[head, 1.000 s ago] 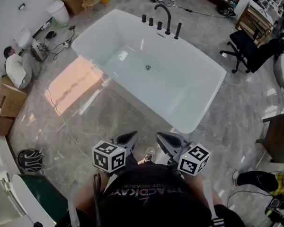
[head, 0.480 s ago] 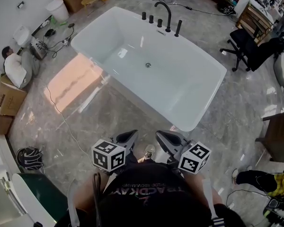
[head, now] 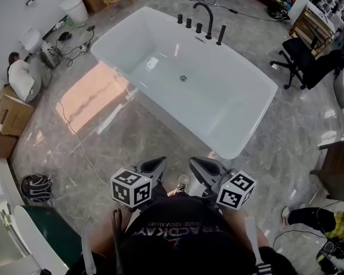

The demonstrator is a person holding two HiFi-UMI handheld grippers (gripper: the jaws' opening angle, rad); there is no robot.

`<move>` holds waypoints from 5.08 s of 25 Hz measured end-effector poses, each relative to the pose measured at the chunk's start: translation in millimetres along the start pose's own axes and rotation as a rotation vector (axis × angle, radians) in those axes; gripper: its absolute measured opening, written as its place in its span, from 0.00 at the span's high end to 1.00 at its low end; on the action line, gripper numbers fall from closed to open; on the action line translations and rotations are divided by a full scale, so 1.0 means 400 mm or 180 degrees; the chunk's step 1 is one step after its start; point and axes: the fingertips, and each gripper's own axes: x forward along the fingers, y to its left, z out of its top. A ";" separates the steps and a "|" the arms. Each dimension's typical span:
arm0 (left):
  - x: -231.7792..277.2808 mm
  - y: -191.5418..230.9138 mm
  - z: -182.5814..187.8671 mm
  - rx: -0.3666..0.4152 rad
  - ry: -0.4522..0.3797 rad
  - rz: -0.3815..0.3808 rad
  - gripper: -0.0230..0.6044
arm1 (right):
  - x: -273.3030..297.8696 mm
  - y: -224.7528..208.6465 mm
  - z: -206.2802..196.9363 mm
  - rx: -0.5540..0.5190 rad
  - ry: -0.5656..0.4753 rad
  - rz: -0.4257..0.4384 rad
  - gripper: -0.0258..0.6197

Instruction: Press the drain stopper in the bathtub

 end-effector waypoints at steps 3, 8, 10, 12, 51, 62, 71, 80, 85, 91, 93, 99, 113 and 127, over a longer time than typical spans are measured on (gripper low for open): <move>-0.019 0.007 0.003 -0.0005 -0.0030 0.0038 0.96 | 0.010 0.012 0.000 -0.0010 0.0007 0.0036 0.94; -0.042 0.026 0.007 -0.0043 -0.0051 0.0056 0.96 | 0.034 0.021 0.001 -0.0014 0.0033 0.0051 0.94; -0.049 0.037 0.014 -0.0028 -0.0042 0.0045 0.96 | 0.049 0.021 0.005 -0.0015 0.0022 0.0039 0.94; -0.056 0.047 0.023 -0.0001 -0.0027 0.0025 0.96 | 0.062 0.023 0.011 0.0002 -0.0010 0.0011 0.94; -0.216 0.476 0.145 0.0049 0.0059 -0.0302 0.96 | 0.516 0.088 0.006 0.0066 -0.0275 -0.0392 0.94; -0.218 0.511 0.177 -0.0003 0.0028 -0.0244 0.96 | 0.550 0.058 0.028 0.0142 -0.0227 -0.0394 0.94; -0.161 0.551 0.269 -0.0119 -0.0049 -0.0050 0.96 | 0.606 -0.015 0.133 0.0094 -0.0137 -0.0196 0.94; -0.027 0.566 0.342 -0.0160 0.0073 -0.0047 0.96 | 0.609 -0.154 0.205 0.0216 -0.0076 -0.0243 0.94; 0.075 0.553 0.394 -0.0166 0.0151 -0.0143 0.96 | 0.591 -0.243 0.257 0.0302 -0.0077 -0.0352 0.94; 0.179 0.541 0.464 -0.0158 0.0220 -0.0203 0.96 | 0.573 -0.336 0.328 0.0376 -0.0102 -0.0437 0.94; 0.203 0.540 0.491 -0.0136 0.0230 -0.0207 0.96 | 0.573 -0.364 0.355 0.0391 -0.0129 -0.0451 0.94; 0.259 0.544 0.537 -0.0085 0.0255 -0.0120 0.96 | 0.567 -0.433 0.401 0.0434 -0.0192 -0.0393 0.94; 0.312 0.588 0.627 0.0168 0.0336 -0.0231 0.96 | 0.572 -0.508 0.447 0.0497 -0.0440 -0.0592 0.94; 0.380 0.785 0.788 0.0863 0.0875 -0.0906 0.96 | 0.673 -0.594 0.497 0.0575 -0.1314 -0.1566 0.94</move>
